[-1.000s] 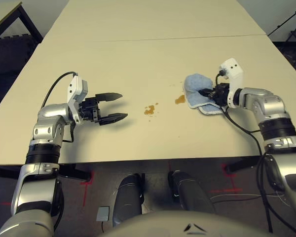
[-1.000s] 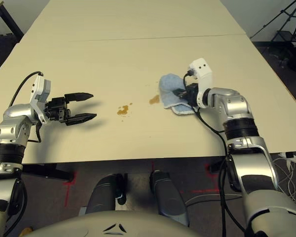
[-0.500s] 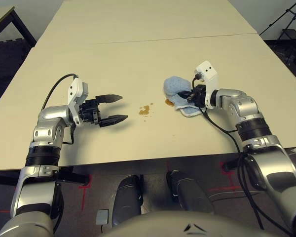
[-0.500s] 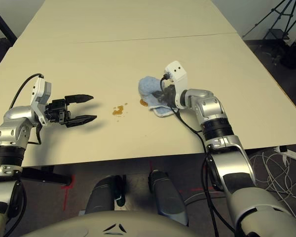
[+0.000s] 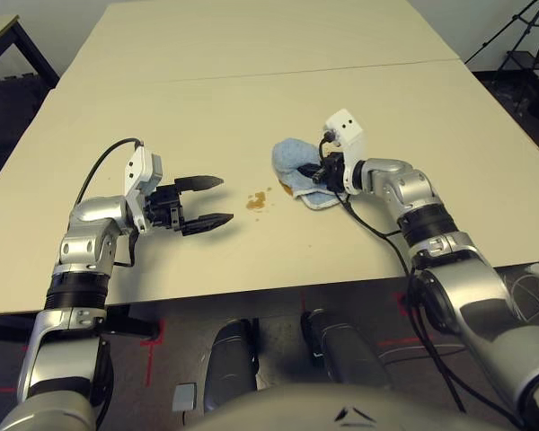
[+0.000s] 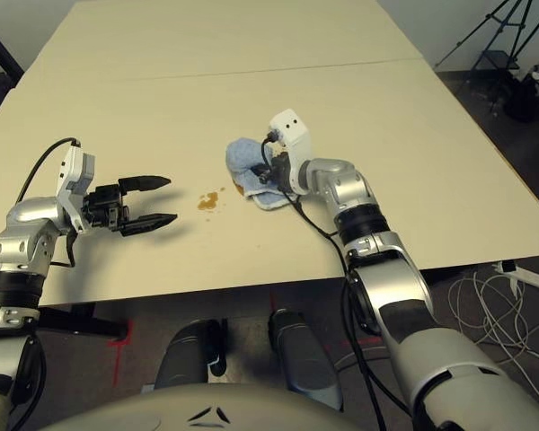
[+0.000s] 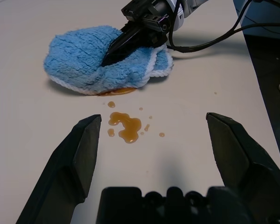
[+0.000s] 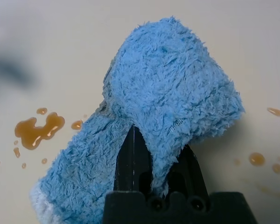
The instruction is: Wipe the water off the table with a rag.
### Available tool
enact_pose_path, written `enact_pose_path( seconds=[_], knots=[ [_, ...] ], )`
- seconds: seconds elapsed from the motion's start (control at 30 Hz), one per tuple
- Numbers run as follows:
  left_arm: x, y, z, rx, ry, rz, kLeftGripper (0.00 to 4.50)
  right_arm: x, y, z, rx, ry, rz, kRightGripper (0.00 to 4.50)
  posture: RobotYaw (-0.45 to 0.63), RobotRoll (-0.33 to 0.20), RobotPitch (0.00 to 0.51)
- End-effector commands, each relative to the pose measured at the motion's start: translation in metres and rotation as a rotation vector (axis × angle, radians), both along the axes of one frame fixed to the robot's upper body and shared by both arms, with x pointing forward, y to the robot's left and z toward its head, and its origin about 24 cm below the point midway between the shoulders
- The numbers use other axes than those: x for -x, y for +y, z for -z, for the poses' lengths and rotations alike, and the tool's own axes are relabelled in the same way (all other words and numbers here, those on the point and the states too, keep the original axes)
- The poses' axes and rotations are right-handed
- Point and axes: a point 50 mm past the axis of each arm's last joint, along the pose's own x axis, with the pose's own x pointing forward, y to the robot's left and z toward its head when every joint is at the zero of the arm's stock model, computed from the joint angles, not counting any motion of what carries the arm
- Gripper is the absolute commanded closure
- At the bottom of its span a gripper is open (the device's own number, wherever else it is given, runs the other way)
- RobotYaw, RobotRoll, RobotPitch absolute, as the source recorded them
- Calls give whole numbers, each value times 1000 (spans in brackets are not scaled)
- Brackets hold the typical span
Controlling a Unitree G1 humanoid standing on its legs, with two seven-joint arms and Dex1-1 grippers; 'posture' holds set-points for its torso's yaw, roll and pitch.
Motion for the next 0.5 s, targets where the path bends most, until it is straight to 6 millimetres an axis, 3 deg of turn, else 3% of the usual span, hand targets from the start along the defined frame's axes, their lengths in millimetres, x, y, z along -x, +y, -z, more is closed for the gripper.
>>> enact_pose_path(
  seconds=[0.03,0.23,0.5],
  knots=[
    [2,1,-1,-1,-1,-1,0,8,18,22,24,72,-20,4481,-152,0,153],
    [3,4,0,-3,0,-10,0,7,15,25,35,66,-12,4482,-150,0,155],
    [2,20,-3,-41,-3,-55,0,-12,-49,14,143,-7,127,4483,-151,0,156]
  ],
)
